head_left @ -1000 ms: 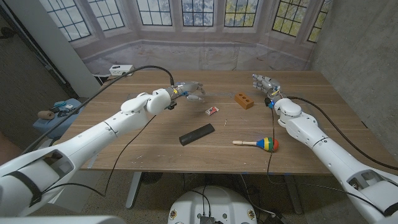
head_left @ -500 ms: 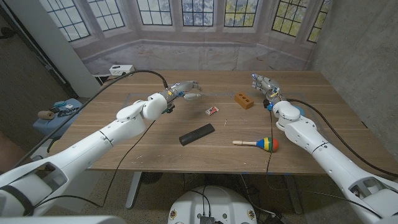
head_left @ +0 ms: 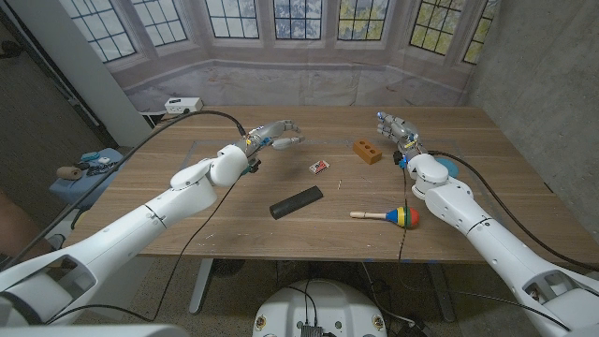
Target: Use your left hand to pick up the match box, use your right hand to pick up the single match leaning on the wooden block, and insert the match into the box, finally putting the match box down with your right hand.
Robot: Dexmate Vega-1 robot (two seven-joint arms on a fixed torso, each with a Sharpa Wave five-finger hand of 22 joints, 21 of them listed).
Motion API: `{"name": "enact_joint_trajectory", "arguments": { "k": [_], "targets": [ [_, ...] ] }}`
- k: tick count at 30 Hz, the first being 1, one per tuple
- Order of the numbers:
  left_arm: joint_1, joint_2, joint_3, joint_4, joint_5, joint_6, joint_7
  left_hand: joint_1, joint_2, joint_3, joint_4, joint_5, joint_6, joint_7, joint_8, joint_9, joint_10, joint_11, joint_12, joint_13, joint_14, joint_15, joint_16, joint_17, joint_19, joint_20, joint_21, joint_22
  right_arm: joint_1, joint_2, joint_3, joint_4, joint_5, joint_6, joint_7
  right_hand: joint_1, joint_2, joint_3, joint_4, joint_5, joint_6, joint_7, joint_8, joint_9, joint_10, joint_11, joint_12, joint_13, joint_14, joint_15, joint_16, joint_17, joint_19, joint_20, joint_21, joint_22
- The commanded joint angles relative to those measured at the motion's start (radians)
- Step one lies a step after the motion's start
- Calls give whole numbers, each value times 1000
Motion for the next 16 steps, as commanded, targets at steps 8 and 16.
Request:
{"name": "enact_joint_trajectory", "arguments": {
  "k": [8,16],
  "targets": [
    [13,-43,-53,111,-176,-79,67,-21,6,9,21,-5,-3,0,5,-6,11,1,7,3,9,6,6,3,9,-3,6,3,17,64,-24,42,-17,2,-51,-8,0,9,8,2,-5,-1,1,0,-3,1,-3,0,-6,-110,-6,-1,-11,-44,-5,2],
    [24,-93,-60,150,-223,-71,145,-32,5,15,31,-8,-4,4,7,-11,14,4,8,3,12,8,6,3,9,-2,7,3,79,103,-47,172,-20,52,10,-8,-1,14,8,3,-4,-1,2,0,-4,3,-2,0,-5,-109,-8,-5,-11,-44,-4,2]
  ]
}}
